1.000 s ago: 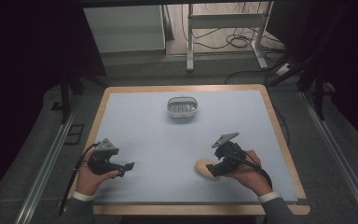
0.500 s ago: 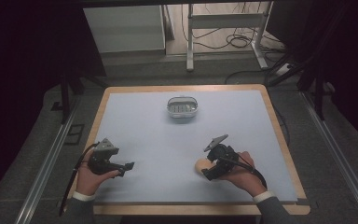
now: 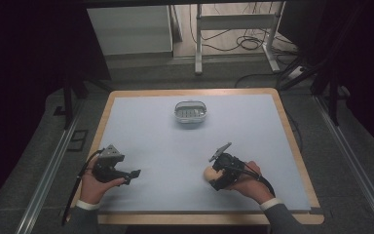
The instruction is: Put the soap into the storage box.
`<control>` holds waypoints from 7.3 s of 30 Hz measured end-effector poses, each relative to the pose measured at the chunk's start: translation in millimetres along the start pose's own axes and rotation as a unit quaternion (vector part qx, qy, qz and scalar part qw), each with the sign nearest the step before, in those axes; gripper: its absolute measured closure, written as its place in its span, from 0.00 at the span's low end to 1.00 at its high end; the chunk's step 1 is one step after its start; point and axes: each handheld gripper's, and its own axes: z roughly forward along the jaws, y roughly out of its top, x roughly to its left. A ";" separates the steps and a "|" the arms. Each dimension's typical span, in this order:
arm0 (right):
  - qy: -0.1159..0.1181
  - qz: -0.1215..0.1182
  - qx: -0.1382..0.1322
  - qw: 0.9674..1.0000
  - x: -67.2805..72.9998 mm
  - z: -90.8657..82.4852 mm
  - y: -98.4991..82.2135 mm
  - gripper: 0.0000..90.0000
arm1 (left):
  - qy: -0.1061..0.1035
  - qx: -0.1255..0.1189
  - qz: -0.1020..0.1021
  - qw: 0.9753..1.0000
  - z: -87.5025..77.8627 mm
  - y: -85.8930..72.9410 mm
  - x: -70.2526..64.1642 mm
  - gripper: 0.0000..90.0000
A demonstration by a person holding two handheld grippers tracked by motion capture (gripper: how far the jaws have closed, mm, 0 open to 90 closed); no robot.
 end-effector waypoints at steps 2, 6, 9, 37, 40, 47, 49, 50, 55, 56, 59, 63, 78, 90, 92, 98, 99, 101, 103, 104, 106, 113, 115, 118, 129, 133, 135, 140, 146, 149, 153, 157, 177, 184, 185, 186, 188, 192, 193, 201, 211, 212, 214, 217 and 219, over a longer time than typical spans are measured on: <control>-0.003 -0.004 0.007 1.000 0.3 3.0 0.5 0.29 | -0.001 0.001 0.000 1.000 0.3 0.1 -0.2 0.10; -0.005 -0.007 0.015 1.000 -0.4 6.6 1.8 0.31 | -0.001 0.001 0.002 1.000 0.4 0.1 0.1 0.10; -0.007 -0.009 0.025 1.000 -0.5 10.1 2.5 0.32 | -0.001 0.001 0.000 1.000 0.1 0.0 -0.2 0.10; -0.027 -0.009 -0.005 1.000 -11.7 -22.7 14.2 0.36 | -0.002 0.004 0.003 1.000 1.8 0.1 -0.5 0.10; -0.027 -0.009 -0.011 1.000 -14.1 -25.9 17.1 0.36 | -0.002 0.004 0.003 1.000 1.8 0.1 -0.6 0.10; -0.030 -0.009 -0.022 0.999 -21.5 -31.2 24.4 0.36 | -0.002 0.004 0.003 1.000 1.8 0.1 -0.7 0.10; -0.031 -0.007 -0.026 0.999 -23.7 -32.5 27.0 0.36 | -0.002 0.006 0.003 1.000 2.3 0.2 -0.7 0.10; -0.032 -0.008 -0.028 0.999 -24.7 -33.0 28.5 0.36 | -0.002 0.006 0.003 1.000 2.3 0.2 -0.7 0.10; -0.037 -0.008 -0.036 0.999 -29.2 -35.9 37.6 0.36 | -0.002 0.009 0.005 1.000 4.1 0.0 -0.8 0.10; -0.037 -0.008 -0.036 0.999 -29.2 -35.9 37.6 0.36 | -0.002 0.009 0.005 1.000 4.1 0.0 -0.8 0.10; -0.038 -0.010 -0.041 0.998 -33.3 -36.7 43.7 0.36 | -0.002 0.008 0.004 1.000 3.5 -0.1 -0.6 0.10; -0.038 -0.008 -0.041 0.998 -36.7 -35.9 48.1 0.36 | -0.002 0.008 0.003 1.000 3.6 -0.1 -0.5 0.10; -0.038 -0.008 -0.047 0.998 -46.3 -37.4 60.1 0.36 | -0.002 0.010 0.004 1.000 5.4 -0.3 -1.1 0.10; -0.043 -0.013 -0.046 0.998 -55.1 -37.7 70.7 0.36 | -0.002 0.013 0.005 1.000 6.4 -0.2 -1.0 0.10; -0.043 -0.012 -0.051 0.998 -57.5 -38.5 73.4 0.36 | -0.003 0.014 0.005 1.000 6.9 -0.2 -1.2 0.10; -0.041 -0.014 -0.052 0.998 -63.8 -39.5 81.0 0.36 | -0.002 0.013 0.005 1.000 6.7 -0.4 -1.1 0.09; -0.040 -0.014 -0.050 0.998 -64.2 -39.4 81.9 0.36 | -0.002 0.013 0.005 1.000 6.7 -0.4 -1.1 0.09; -0.040 -0.013 -0.050 0.998 -65.4 -39.0 83.5 0.36 | -0.002 0.012 0.004 1.000 6.7 -0.3 -1.3 0.09; -0.038 -0.014 -0.051 0.998 -66.7 -38.4 84.8 0.36 | -0.002 0.013 0.004 1.000 6.9 -0.4 -1.4 0.09; -0.039 -0.016 -0.052 0.998 -67.7 -37.9 85.6 0.36 | -0.002 0.013 0.003 1.000 7.0 -0.4 -1.4 0.09; -0.039 -0.014 -0.051 0.998 -68.1 -37.8 86.2 0.36 | -0.002 0.013 0.004 1.000 7.1 -0.4 -1.4 0.09; -0.039 -0.008 -0.051 0.998 -73.5 -36.6 89.8 0.36 | -0.001 0.010 0.004 1.000 6.7 -0.4 -1.4 0.10; -0.040 -0.010 -0.051 0.998 -74.8 -36.2 90.4 0.36 | -0.001 0.010 0.003 1.000 7.6 -0.5 -1.6 0.10; -0.039 -0.006 -0.051 0.998 -76.3 -36.8 91.4 0.36 | -0.001 0.011 0.004 1.000 8.0 -0.5 -1.6 0.10; -0.032 -0.002 -0.055 0.998 -86.3 -35.1 93.3 0.36 | -0.007 0.003 0.001 1.000 4.1 0.0 -1.3 0.10; -0.034 0.004 -0.051 0.998 -91.3 -32.0 93.8 0.36 | -0.006 0.002 0.000 1.000 4.6 -0.2 -1.3 0.10; -0.031 0.007 -0.049 0.998 -93.6 -30.9 94.6 0.36 | -0.007 0.002 -0.001 1.000 5.7 -0.1 -1.9 0.10; -0.030 0.006 -0.046 0.998 -96.7 -28.9 97.1 0.36 | -0.006 0.004 0.001 1.000 6.2 -0.1 -1.8 0.10; -0.033 0.009 -0.050 0.998 -101.3 -28.5 100.9 0.36 | -0.006 0.004 0.001 1.000 6.5 -0.1 -1.5 0.10; -0.032 0.011 -0.051 0.998 -103.5 -29.1 102.8 0.36 | -0.005 0.006 0.003 1.000 6.4 -0.1 -1.3 0.10; -0.031 0.012 -0.054 0.998 -107.0 -28.6 104.0 0.36 | -0.005 0.003 0.000 1.000 5.9 -0.1 -1.4 0.10; -0.033 0.015 -0.052 0.998 -111.3 -27.7 105.4 0.36 | -0.005 0.003 0.003 1.000 7.0 -0.3 -1.8 0.10; -0.047 0.016 -0.052 0.997 -123.0 -25.0 116.7 0.36 | -0.005 0.006 0.003 1.000 6.7 -0.2 -1.1 0.10; -0.049 0.015 -0.053 0.997 -126.5 -24.4 120.5 0.36 | -0.005 0.007 0.003 1.000 7.4 -0.2 -1.1 0.10; -0.049 0.013 -0.053 0.997 -127.0 -24.2 121.1 0.36 | -0.005 0.007 0.003 1.000 7.4 -0.2 -1.1 0.10; -0.050 0.013 -0.052 0.997 -127.3 -23.9 121.7 0.36 | -0.005 0.007 0.003 1.000 7.4 -0.2 -1.1 0.10; -0.049 0.014 -0.052 0.997 -127.7 -23.8 122.3 0.36 | -0.005 0.007 0.003 1.000 7.2 -0.2 -1.1 0.10; -0.050 0.014 -0.054 0.997 -130.4 -22.7 124.0 0.36 | -0.005 0.007 0.003 1.000 7.4 -0.2 -1.1 0.10; -0.052 0.010 -0.052 0.997 -131.1 -22.3 124.4 0.36 | -0.006 0.008 0.004 1.000 7.6 -0.2 -1.1 0.10; -0.050 0.007 -0.053 0.997 -136.3 -17.1 129.0 0.36 | -0.005 0.007 0.003 1.000 7.5 -0.2 -1.0 0.10; -0.045 -0.004 -0.056 0.997 -137.9 -10.7 135.6 0.36 | -0.006 0.010 0.004 1.000 8.5 -0.2 -1.1 0.09; -0.045 -0.006 -0.057 0.997 -138.0 -10.5 136.3 0.36 | -0.006 0.009 0.004 1.000 8.5 -0.2 -1.0 0.10; -0.045 -0.007 -0.058 0.997 -138.1 -10.4 137.8 0.36 | -0.006 0.008 0.002 1.000 8.8 -0.2 -1.3 0.09; -0.044 -0.006 -0.059 0.997 -138.9 -10.0 139.3 0.36 | -0.007 0.008 0.001 1.000 9.2 -0.2 -1.4 0.09; -0.045 -0.009 -0.057 0.997 -139.9 -9.4 140.5 0.36 | -0.006 0.010 0.004 1.000 8.8 -0.2 -0.8 0.09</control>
